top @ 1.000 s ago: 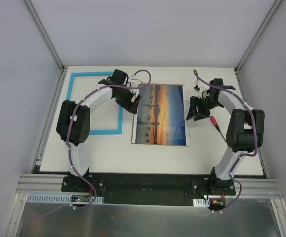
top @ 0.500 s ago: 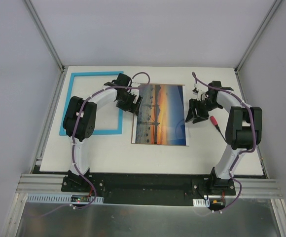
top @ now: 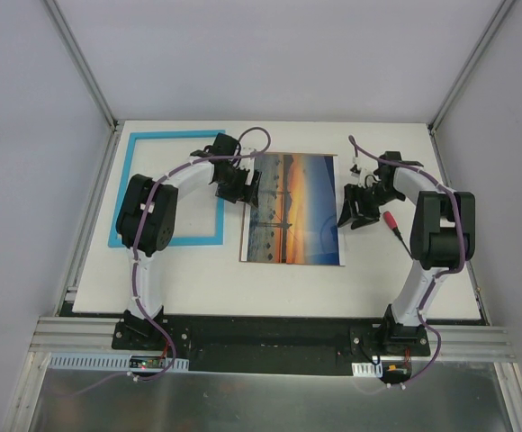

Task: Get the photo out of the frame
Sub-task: Pick up the photo frame item at the center of the board.

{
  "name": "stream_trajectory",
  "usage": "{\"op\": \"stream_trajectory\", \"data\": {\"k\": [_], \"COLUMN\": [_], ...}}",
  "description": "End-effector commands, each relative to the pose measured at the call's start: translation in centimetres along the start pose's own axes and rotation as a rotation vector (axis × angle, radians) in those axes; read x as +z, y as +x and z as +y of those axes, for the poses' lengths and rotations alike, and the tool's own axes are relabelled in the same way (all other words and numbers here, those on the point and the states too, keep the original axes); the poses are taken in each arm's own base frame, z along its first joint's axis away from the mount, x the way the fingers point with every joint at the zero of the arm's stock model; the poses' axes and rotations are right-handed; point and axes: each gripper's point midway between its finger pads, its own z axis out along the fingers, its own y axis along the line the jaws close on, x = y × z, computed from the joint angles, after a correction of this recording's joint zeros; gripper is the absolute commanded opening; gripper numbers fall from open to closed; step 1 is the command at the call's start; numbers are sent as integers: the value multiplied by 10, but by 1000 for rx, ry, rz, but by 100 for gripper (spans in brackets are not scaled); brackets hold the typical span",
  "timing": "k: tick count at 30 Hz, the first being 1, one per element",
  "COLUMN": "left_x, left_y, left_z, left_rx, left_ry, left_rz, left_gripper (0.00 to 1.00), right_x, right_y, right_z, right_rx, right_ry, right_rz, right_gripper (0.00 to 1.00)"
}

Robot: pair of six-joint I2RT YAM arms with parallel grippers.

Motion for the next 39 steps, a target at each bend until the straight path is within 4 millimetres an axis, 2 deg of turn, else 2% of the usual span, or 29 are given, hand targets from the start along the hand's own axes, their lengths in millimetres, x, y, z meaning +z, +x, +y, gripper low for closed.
{"op": "stream_trajectory", "data": {"k": [1, 8, 14, 25, 39], "left_x": [6, 3, 4, -3, -2], "left_y": [12, 14, 16, 13, 16], "left_z": [-8, -12, -16, -18, -20], "left_rx": [-80, -131, -148, -157, -164], "left_ry": [62, 110, 133, 157, 175], "left_rz": [34, 13, 13, -11, -6], "left_gripper": [82, 83, 83, 82, 82], "right_x": [5, 10, 13, 10, 2], "right_y": [7, 13, 17, 16, 10], "right_z": [0, -7, -5, 3, 21], "right_rx": [7, 22, 32, 11, -8], "right_ry": [-33, -15, -40, -84, -169], "right_rz": [33, 67, 90, 95, 66], "right_gripper": [58, 58, 57, 56, 49]}}
